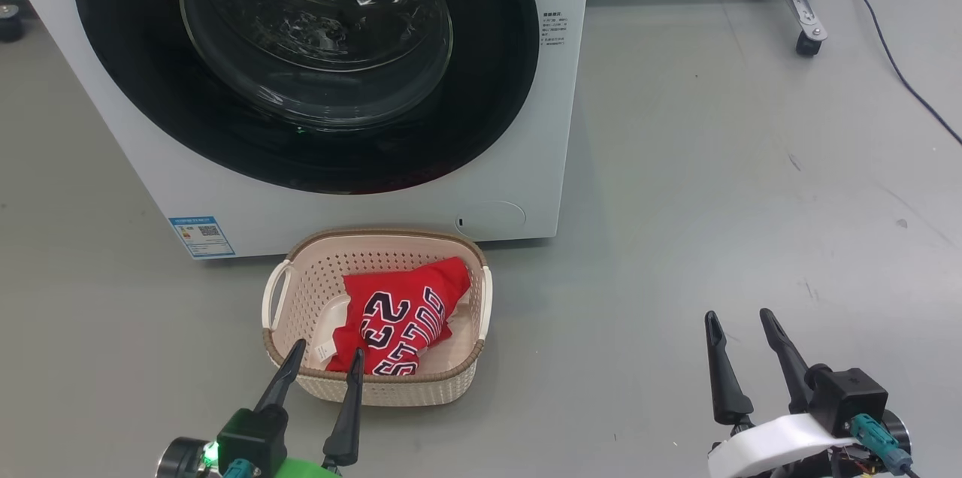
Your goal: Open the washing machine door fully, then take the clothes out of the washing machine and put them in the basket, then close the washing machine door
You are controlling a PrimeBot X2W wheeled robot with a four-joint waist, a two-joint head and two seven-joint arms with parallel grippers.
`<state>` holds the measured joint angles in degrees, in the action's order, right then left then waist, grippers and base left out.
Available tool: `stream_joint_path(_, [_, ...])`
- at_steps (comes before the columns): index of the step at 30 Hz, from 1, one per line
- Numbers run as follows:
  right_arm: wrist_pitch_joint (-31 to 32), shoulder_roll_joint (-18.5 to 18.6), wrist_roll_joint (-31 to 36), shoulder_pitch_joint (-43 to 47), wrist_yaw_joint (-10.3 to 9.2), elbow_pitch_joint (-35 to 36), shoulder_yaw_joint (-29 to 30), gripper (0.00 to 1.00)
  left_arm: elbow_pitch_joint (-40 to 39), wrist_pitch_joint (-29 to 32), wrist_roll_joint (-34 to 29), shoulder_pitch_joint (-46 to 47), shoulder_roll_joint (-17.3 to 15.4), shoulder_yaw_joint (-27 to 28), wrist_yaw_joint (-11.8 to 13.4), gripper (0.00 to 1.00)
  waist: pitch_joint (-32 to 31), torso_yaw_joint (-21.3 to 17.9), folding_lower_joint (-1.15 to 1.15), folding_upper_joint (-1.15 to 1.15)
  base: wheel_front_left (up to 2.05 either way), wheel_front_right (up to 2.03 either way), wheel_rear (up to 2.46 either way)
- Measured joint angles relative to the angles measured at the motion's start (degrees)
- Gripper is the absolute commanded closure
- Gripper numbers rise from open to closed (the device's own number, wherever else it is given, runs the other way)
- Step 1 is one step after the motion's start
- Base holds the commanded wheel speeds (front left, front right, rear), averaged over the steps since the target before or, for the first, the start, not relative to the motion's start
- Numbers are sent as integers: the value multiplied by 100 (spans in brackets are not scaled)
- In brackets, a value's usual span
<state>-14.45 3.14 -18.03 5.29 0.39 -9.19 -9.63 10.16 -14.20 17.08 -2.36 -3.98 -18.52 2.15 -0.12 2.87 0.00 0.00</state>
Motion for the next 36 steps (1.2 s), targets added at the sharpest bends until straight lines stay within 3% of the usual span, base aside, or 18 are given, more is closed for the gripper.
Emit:
stream_joint_path(35, [0, -46, 0, 226, -55, 265, -24, 0, -64, 8, 0, 0, -1, -48, 0, 0, 26, 17, 0, 0, 0, 0, 0])
stream_joint_path(36, [0, -46, 0, 226, -55, 267, -24, 100, -64, 9, 0, 0, -1, -53, 0, 100, 25, 20, 0, 0, 0, 0, 0])
